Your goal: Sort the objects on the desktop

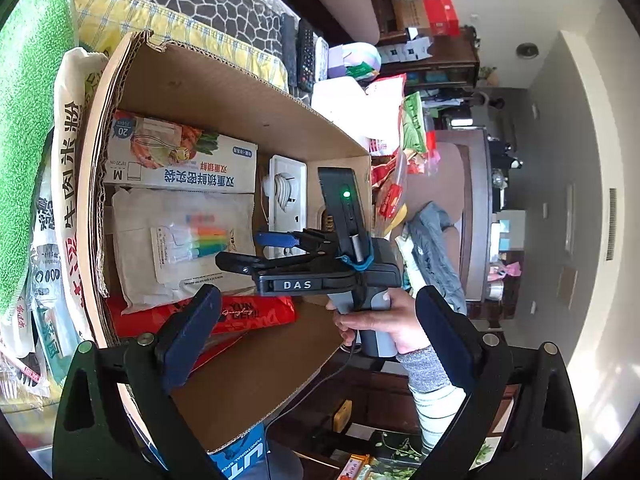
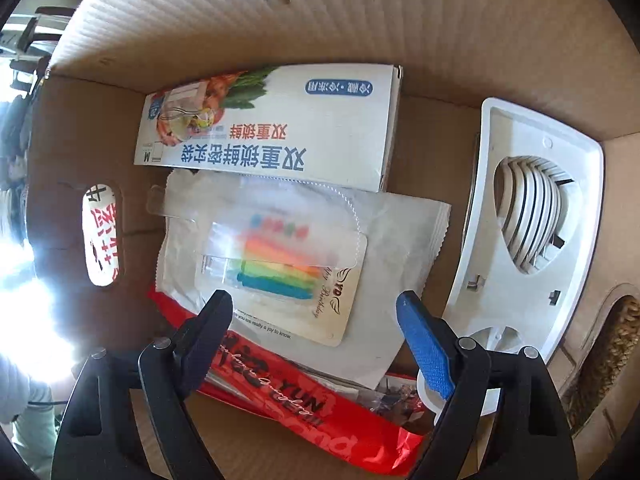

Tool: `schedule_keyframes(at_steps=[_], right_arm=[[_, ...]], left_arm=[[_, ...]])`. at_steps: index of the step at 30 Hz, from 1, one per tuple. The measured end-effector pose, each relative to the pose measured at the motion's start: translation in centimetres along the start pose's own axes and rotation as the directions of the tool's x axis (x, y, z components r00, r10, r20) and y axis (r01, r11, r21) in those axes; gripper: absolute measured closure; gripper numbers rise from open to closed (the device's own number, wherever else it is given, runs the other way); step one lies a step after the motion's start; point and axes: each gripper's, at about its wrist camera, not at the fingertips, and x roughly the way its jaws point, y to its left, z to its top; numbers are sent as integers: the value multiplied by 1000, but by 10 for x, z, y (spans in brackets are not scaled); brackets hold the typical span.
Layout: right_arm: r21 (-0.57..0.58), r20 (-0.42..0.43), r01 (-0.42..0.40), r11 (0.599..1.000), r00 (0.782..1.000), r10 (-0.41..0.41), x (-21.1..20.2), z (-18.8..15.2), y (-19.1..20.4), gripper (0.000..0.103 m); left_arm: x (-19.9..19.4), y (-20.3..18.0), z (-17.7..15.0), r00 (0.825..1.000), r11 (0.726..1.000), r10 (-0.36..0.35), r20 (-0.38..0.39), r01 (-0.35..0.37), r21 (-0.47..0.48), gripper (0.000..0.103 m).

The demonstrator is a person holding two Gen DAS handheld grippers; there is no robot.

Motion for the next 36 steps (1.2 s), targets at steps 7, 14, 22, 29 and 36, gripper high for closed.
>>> schedule_keyframes(at_steps=[7, 14, 22, 29, 36], right_arm=[[33, -53, 66, 997, 997, -64, 20, 4, 15, 8], [105, -3, 25, 994, 1000, -25, 22, 18, 24, 0], [46, 20, -26, 999, 999, 25, 28, 27, 65, 0], [47, 58, -14, 999, 998, 11, 15, 29, 80, 1], [43, 195, 33, 999, 980, -40, -43, 0, 101, 1]], left_arm=[[5, -2, -1, 1000, 1000, -20, -11, 20, 8, 6], [6, -3, 0, 1000, 1000, -17, -8, 18, 18, 6], [2, 4, 1, 1000, 1000, -18, 0, 18, 6, 6], [3, 1, -5, 1000, 1000, 16, -16, -15, 18, 5], [-3, -8, -25, 991, 986, 137, -3, -136, 95, 0]])
